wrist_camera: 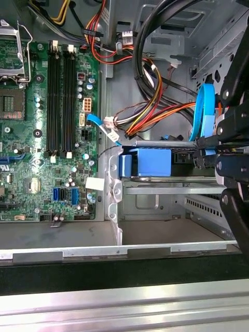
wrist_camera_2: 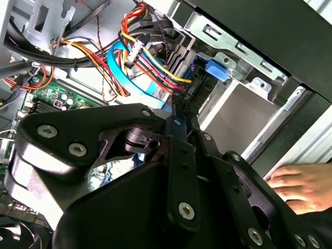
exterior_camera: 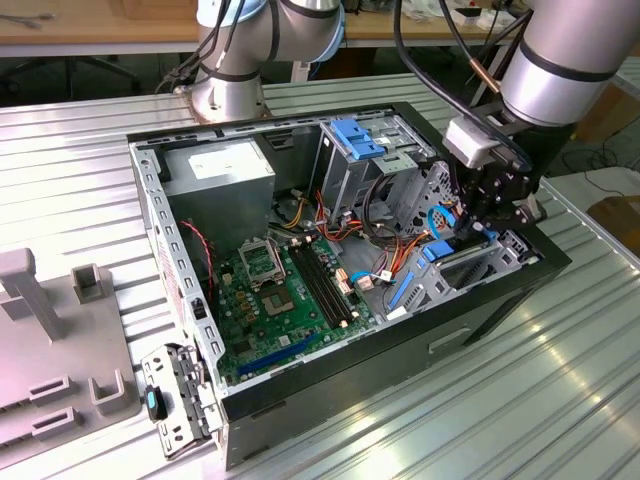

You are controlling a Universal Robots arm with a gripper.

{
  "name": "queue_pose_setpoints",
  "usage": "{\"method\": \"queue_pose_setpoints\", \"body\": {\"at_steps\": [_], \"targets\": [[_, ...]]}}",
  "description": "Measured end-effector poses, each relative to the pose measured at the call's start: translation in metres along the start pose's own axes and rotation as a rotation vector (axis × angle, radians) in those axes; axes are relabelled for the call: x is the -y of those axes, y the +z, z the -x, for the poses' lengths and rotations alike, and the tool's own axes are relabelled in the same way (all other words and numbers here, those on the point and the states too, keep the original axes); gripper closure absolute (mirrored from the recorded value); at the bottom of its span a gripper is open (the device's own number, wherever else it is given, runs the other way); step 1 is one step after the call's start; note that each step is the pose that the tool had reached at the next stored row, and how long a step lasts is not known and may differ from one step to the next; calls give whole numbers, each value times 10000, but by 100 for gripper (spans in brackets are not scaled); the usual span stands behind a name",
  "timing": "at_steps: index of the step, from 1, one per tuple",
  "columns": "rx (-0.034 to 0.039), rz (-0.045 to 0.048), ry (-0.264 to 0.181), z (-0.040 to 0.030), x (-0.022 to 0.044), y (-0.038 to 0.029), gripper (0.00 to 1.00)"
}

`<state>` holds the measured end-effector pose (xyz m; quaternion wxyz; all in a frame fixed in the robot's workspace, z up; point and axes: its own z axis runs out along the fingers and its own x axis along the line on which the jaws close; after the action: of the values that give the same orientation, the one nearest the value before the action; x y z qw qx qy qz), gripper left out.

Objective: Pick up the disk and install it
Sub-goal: 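Insert the second disk wire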

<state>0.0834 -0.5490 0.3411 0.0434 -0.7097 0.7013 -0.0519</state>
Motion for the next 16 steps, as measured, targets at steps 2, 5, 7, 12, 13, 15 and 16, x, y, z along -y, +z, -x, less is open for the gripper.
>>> {"method": "queue_pose_setpoints", "body": {"at_steps": [2,5,7,12,13,15,16], "targets": [[38,0,5,-6,2,26,84],[76,-1,9,-10,1,50,84],[76,-1,10,-10,1,50,84],[85,-3,20,-11,15,-28,76],[75,-2,27,-12,33,-111,76],[77,-2,32,-13,38,-146,76],[75,-2,33,-13,38,-150,78]]}}
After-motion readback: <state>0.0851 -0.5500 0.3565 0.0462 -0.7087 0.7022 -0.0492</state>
